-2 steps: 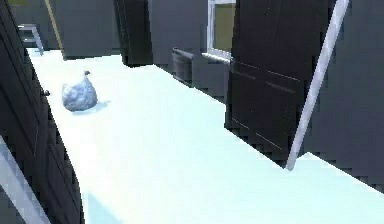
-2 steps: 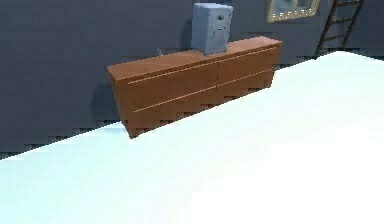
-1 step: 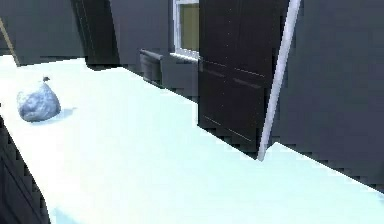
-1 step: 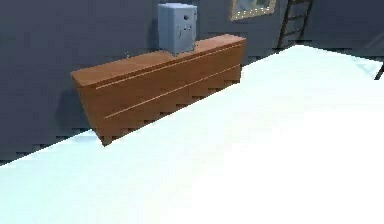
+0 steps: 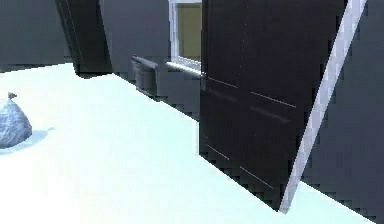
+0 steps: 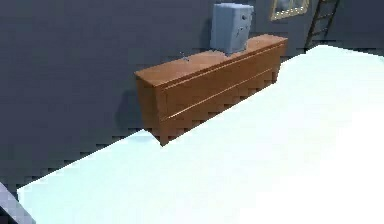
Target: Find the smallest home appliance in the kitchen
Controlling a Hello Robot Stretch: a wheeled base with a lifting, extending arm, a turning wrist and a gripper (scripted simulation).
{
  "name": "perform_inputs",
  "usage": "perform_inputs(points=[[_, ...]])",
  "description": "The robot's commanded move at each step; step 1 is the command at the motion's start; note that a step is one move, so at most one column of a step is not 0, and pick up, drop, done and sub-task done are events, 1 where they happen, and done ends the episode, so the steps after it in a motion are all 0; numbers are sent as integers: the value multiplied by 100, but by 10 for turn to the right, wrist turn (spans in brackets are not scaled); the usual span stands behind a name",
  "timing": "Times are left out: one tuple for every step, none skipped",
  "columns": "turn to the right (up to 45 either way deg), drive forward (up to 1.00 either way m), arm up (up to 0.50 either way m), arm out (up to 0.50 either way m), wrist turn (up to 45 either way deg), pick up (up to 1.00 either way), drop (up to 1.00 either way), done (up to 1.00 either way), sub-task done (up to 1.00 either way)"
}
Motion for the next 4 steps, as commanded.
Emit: perform_inputs(points=[[-270, 0, 0, 0, 0, 0, 0, 0, 0], [-30, 0, 0, 0, 0, 0, 0, 0, 0], [0, 100, 0, 0, 0, 0, 0, 0, 0], [0, 100, 0, 0, 0, 0, 0, 0, 0]])
